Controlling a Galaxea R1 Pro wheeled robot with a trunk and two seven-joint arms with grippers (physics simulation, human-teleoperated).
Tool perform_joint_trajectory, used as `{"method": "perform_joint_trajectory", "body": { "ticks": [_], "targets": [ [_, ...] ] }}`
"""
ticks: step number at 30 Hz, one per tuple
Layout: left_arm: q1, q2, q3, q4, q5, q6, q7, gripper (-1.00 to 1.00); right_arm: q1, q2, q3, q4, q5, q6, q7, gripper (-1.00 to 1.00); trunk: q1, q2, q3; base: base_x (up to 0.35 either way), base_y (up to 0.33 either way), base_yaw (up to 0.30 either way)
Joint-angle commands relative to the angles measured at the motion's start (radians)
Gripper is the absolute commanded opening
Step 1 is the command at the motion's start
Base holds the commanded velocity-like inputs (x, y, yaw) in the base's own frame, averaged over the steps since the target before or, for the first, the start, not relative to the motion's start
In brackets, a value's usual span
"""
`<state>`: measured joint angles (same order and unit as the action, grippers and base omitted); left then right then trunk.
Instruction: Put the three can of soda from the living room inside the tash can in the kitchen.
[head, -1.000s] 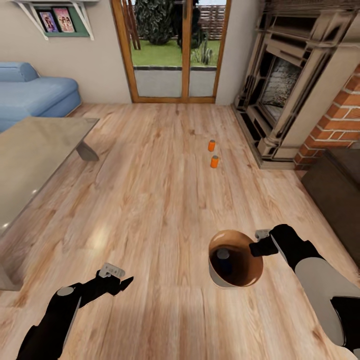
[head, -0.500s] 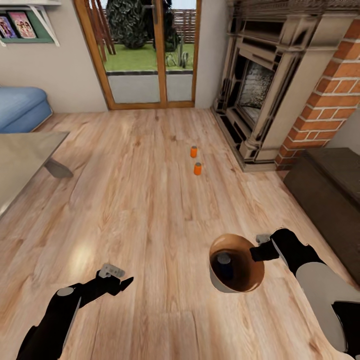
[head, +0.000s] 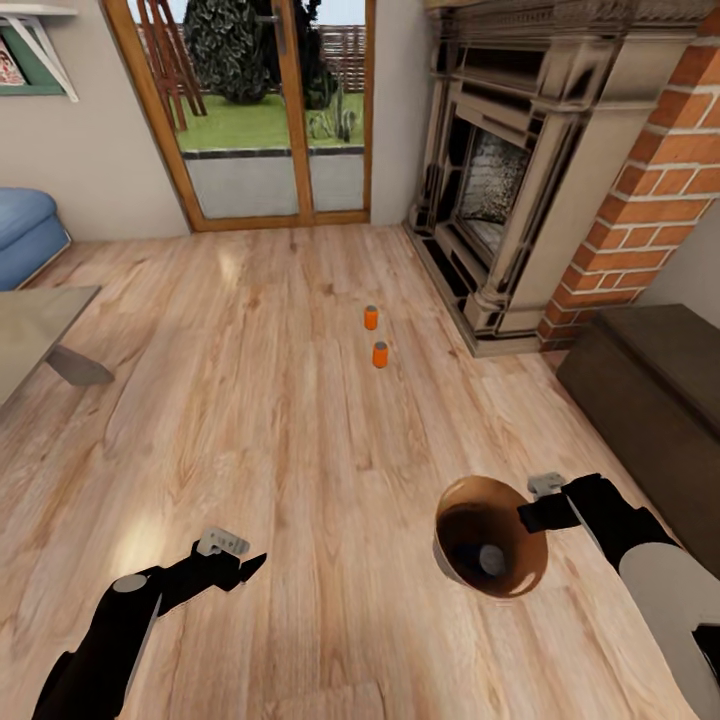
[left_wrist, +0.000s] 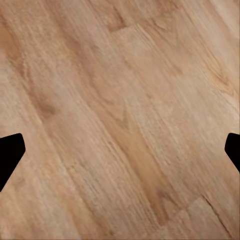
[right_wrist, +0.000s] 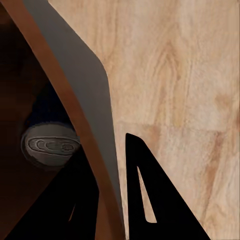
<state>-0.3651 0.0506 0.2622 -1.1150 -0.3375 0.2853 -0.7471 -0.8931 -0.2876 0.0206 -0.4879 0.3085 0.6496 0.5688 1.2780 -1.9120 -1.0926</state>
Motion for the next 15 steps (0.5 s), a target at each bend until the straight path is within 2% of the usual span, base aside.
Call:
{"method": "perform_joint_trajectory", "body": {
  "ticks": [1,13,15],
  "targets": [
    [0.0,0.0,0.0,0.0,0.0,0.0,0.0,1.0,0.0,0.0,0.0,0.0,-0.002,0.001,0.004,-1.0,0.0,0.0,0.0,0.321,0.0,-0.003],
    [0.0,-0.001,0.0,0.001,0.0,0.0,0.0,1.0,0.0,0.017,0.011,0.001,0.0,0.008,-0.006,-1.0,0.0,0.0,0.001,0.321,0.011,-0.007],
    [0.0,-0.001,0.0,0.001,0.0,0.0,0.0,1.0,0.001,0.028,0.011,0.001,0.0,0.011,-0.007,-1.0,0.0,0.0,0.002,0.321,0.081,-0.112]
  ]
}}
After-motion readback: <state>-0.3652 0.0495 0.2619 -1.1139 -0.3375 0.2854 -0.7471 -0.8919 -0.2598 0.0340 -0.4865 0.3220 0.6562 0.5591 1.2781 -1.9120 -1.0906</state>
